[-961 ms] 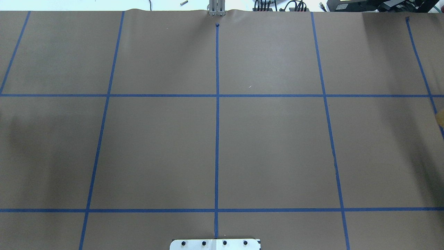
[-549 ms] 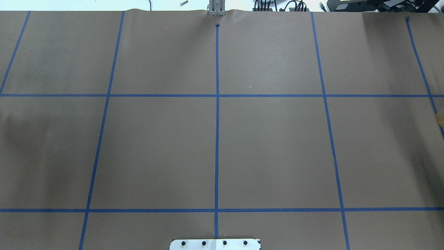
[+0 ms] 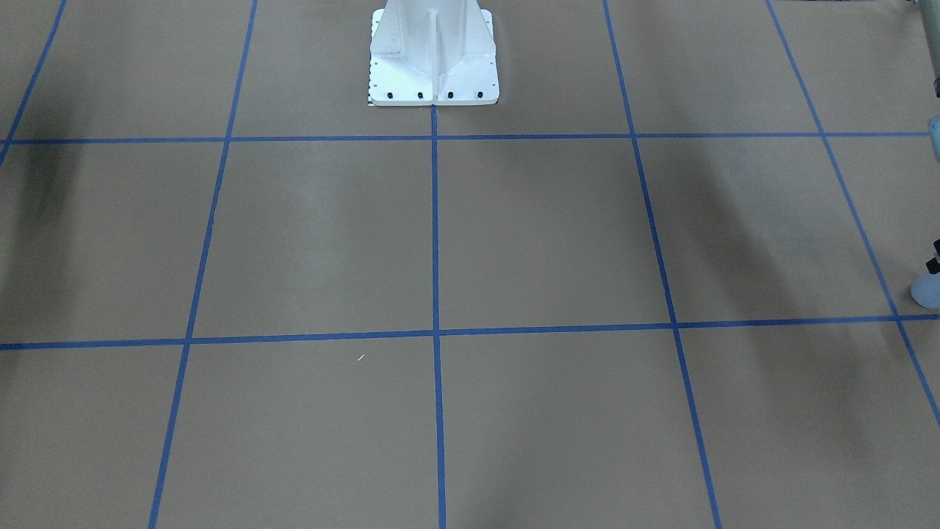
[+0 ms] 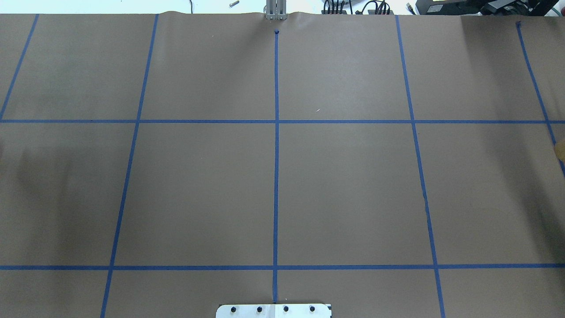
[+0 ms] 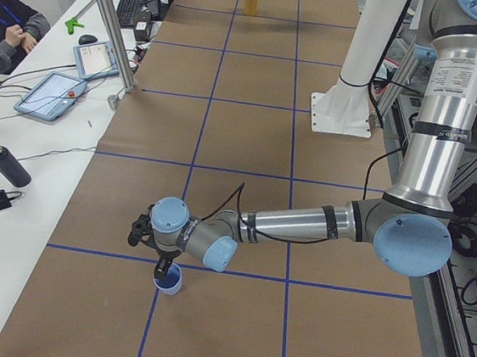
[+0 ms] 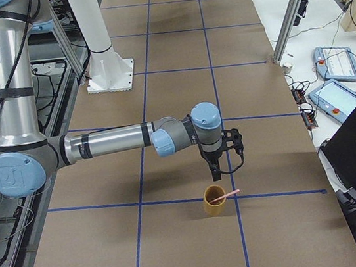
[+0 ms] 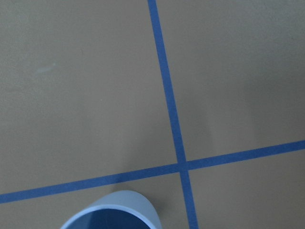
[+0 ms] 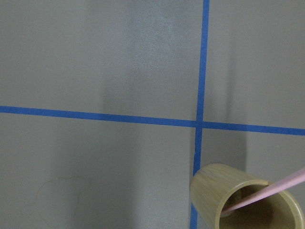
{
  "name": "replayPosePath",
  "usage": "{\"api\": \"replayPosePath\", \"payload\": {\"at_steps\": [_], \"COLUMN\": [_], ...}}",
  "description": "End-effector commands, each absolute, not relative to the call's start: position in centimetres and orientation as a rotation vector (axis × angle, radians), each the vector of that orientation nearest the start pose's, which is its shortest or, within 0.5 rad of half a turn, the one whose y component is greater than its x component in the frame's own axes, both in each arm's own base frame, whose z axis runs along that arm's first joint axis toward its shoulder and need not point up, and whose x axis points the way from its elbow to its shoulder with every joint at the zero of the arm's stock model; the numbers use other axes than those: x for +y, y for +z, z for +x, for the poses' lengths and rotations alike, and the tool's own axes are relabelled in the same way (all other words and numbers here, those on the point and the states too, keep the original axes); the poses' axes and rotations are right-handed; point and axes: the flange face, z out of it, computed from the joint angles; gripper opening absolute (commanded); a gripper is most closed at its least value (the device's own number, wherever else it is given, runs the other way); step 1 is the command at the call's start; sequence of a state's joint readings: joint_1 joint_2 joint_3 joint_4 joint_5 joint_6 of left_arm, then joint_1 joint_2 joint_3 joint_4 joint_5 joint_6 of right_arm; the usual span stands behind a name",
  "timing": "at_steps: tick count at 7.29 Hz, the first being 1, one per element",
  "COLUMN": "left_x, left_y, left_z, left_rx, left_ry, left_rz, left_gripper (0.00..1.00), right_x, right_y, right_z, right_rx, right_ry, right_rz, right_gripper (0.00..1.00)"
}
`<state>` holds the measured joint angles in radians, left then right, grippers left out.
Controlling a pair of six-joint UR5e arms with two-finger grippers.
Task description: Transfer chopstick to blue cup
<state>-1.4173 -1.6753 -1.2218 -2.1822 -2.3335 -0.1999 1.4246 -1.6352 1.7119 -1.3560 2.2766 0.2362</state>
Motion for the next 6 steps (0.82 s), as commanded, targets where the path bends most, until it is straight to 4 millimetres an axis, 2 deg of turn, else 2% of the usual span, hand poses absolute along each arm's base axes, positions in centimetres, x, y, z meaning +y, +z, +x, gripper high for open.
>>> {"api": "replayPosePath", "payload": {"at_steps": [1, 3, 4, 5, 6], "left_x": [-54.1, -53.9, -54.0, -54.0, -54.0], "left_y": [72.0, 72.7, 73.0, 72.8, 72.5], "left_z": [3.4, 5.1, 5.0, 5.0, 5.0], "left_rx": [0.798, 0.787, 0.756, 0.756, 0.762], "left_ry": [0.114, 0.139, 0.137, 0.142, 0.146], "left_rz": [0.181, 0.161, 0.168, 0.175, 0.181], "left_gripper": [0.77, 0.65, 0.48, 0.11, 0.00], "right_x": [-48.6, -48.6, -48.6, -48.6, -48.6], "right_y": [60.0, 60.2, 60.4, 60.4, 60.4], "right_z": [-0.3, -0.3, -0.3, -0.3, -0.3], "right_rx": [-0.742, -0.742, -0.741, -0.741, -0.741], "right_ry": [-0.021, -0.019, -0.017, -0.017, -0.017], "right_rz": [0.140, 0.137, 0.132, 0.132, 0.132], "right_gripper": [1.00, 1.00, 1.00, 1.00, 1.00]}}
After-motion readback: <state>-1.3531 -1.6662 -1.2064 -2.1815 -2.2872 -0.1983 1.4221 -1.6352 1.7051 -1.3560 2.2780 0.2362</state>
